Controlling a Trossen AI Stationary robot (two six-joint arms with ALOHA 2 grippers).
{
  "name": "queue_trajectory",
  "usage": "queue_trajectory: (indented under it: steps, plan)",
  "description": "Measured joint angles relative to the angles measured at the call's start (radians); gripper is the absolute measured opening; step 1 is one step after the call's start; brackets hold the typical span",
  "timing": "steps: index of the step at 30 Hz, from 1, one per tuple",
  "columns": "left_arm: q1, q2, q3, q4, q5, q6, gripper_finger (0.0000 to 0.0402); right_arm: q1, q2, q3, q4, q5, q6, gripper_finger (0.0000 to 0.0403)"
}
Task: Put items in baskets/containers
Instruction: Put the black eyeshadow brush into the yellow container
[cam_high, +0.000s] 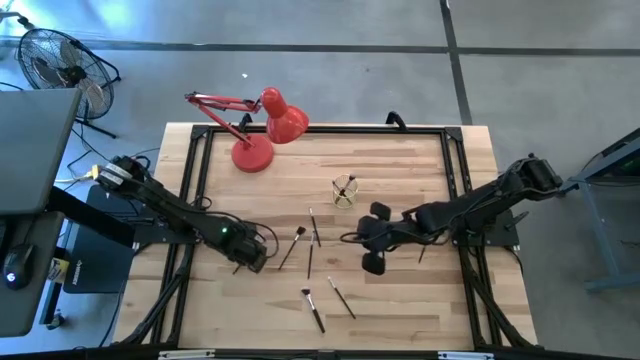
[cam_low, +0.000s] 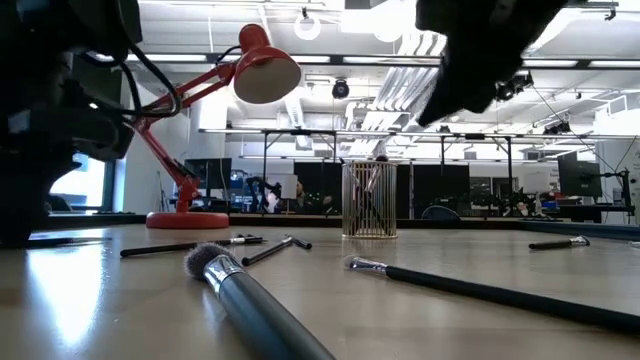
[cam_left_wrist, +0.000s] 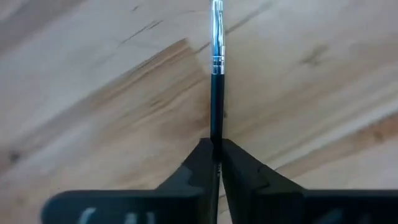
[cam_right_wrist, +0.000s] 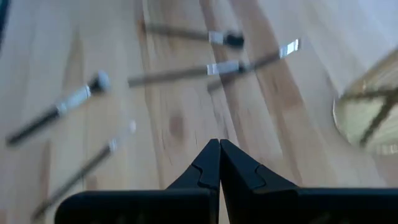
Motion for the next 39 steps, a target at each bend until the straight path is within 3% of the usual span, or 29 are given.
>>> queue_trajectory:
  steps: [4, 10, 14, 19, 26, 35, 39]
  plan:
    - [0.000, 0.002, 0.010, 0.097, -0.055, 0.179, 0.0021, 0.012, 0.080, 0.000, 0.163, 0.061, 0.009, 0.0001]
    - [0.004, 0.047, 0.049, 0.337, -0.173, 0.456, 0.0004, -0.002, 0.246, 0.000, 0.498, -0.036, -0.165, 0.0001]
    - [0.006, 0.110, 0.095, 0.370, -0.164, 0.563, 0.0002, -0.052, 0.302, 0.001, 0.618, -0.051, -0.238, 0.0001]
    - [0.017, 0.186, 0.161, 0.374, -0.105, 0.644, 0.0000, -0.105, 0.345, -0.001, 0.607, -0.112, -0.191, 0.0001]
    - [0.016, 0.232, 0.254, 0.360, -0.165, 0.740, 0.0000, -0.096, 0.342, -0.001, 0.554, -0.126, -0.135, 0.0000]
    - [0.016, 0.232, 0.256, 0.330, -0.187, 0.740, 0.0000, -0.074, 0.324, 0.000, 0.508, -0.113, -0.101, 0.0000]
    - [0.016, 0.232, 0.257, 0.327, -0.188, 0.733, 0.0000, -0.073, 0.297, 0.000, 0.378, -0.111, -0.044, 0.0000]
